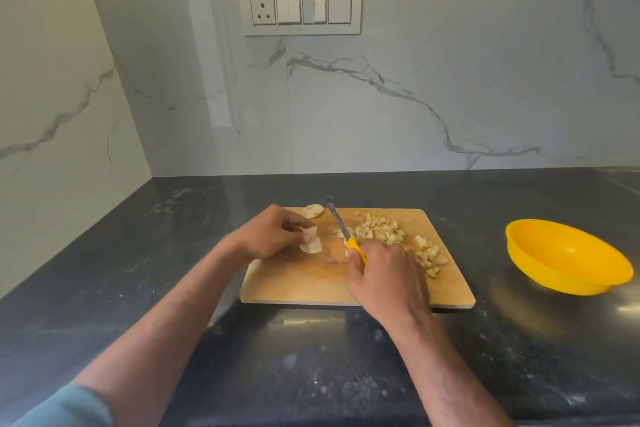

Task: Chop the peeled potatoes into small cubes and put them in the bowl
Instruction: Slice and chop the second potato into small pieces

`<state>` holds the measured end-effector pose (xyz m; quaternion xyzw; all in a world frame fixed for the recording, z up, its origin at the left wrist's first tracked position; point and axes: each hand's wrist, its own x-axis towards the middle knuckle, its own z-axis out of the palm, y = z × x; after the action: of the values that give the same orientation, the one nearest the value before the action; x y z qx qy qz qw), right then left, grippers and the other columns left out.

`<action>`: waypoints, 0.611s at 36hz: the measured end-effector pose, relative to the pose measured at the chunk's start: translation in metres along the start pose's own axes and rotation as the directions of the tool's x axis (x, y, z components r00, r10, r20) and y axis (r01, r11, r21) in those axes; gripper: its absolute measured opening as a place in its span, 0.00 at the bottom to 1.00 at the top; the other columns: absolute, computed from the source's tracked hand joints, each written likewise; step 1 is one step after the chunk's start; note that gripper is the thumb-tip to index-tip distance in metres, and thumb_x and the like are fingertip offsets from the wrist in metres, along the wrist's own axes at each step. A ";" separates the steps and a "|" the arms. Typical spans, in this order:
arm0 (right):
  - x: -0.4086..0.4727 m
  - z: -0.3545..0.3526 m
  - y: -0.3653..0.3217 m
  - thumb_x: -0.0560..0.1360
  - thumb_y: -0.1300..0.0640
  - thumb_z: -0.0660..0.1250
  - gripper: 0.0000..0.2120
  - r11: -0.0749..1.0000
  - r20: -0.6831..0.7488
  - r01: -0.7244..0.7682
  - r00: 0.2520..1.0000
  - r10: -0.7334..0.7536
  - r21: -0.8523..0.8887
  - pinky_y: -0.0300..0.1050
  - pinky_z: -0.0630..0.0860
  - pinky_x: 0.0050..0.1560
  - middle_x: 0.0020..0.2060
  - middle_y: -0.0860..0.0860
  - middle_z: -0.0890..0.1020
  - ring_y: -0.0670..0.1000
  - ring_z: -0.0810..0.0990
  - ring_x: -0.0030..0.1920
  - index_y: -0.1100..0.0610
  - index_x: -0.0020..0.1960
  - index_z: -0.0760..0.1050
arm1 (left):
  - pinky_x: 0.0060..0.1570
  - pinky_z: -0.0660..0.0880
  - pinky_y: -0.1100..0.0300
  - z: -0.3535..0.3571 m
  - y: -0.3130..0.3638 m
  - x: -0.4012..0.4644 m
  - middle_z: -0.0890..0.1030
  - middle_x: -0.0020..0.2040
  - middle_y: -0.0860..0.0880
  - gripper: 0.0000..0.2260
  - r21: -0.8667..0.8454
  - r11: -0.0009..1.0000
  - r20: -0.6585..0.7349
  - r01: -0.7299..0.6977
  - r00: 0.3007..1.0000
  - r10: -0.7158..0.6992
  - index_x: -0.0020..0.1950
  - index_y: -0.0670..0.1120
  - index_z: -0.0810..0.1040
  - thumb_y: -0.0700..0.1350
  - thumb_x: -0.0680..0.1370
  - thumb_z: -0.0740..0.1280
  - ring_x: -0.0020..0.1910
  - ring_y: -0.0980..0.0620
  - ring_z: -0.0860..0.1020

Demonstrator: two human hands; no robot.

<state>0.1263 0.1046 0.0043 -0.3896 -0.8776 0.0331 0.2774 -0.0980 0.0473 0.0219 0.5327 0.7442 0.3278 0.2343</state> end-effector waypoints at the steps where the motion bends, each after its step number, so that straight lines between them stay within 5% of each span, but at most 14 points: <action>1: -0.001 0.000 -0.002 0.82 0.46 0.57 0.15 1.000 0.006 0.014 1.000 -0.014 0.006 0.42 0.63 0.32 0.36 0.49 0.76 0.50 0.71 0.34 0.53 0.51 0.79 | 0.56 0.80 0.56 -0.002 -0.004 -0.003 0.86 0.47 0.51 0.13 0.033 0.999 -0.021 0.017 1.000 -0.016 0.63 0.49 0.84 0.46 0.78 0.74 0.46 0.55 0.84; 7: -0.010 0.000 -0.019 0.83 0.46 0.57 0.15 0.993 0.017 0.113 0.993 -0.114 0.024 0.38 0.57 0.28 0.33 0.47 0.72 0.49 0.69 0.33 0.53 0.54 0.78 | 0.53 0.80 0.55 0.005 -0.022 -0.013 0.83 0.49 0.51 0.17 0.190 0.982 -0.267 0.018 0.963 0.034 0.58 0.50 0.85 0.55 0.74 0.77 0.48 0.55 0.81; 12: -0.018 0.005 -0.026 0.82 0.46 0.56 0.15 0.985 0.033 0.172 0.985 -0.172 0.000 0.43 0.70 0.34 0.35 0.49 0.79 0.51 0.73 0.34 0.53 0.55 0.77 | 0.45 0.77 0.61 0.008 -0.020 -0.018 0.82 0.44 0.54 0.19 0.205 0.979 -0.244 0.010 0.969 0.041 0.52 0.48 0.85 0.58 0.68 0.81 0.43 0.57 0.79; 18: -0.024 0.005 -0.034 0.82 0.49 0.59 0.11 0.979 0.016 0.203 0.979 -0.203 -0.001 0.41 0.65 0.34 0.32 0.46 0.72 0.49 0.70 0.32 0.53 0.54 0.77 | 0.44 0.72 0.67 0.007 -0.016 -0.019 0.83 0.47 0.54 0.13 0.215 0.977 -0.163 -0.014 0.985 0.050 0.56 0.50 0.86 0.51 0.73 0.79 0.46 0.58 0.78; 22: -0.023 0.006 -0.038 0.83 0.49 0.58 0.12 0.983 0.054 0.185 0.981 -0.185 0.000 0.40 0.66 0.36 0.37 0.48 0.78 0.49 0.72 0.35 0.54 0.58 0.76 | 0.46 0.74 0.69 0.006 -0.015 -0.021 0.84 0.49 0.54 0.13 0.168 0.985 -0.197 -0.032 0.978 0.065 0.56 0.49 0.86 0.46 0.73 0.79 0.47 0.56 0.80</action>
<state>0.1099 0.0629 -0.0012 -0.3060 -0.9173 0.0153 0.2545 -0.0964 0.0252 0.0070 0.5321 0.7753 0.3236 0.1051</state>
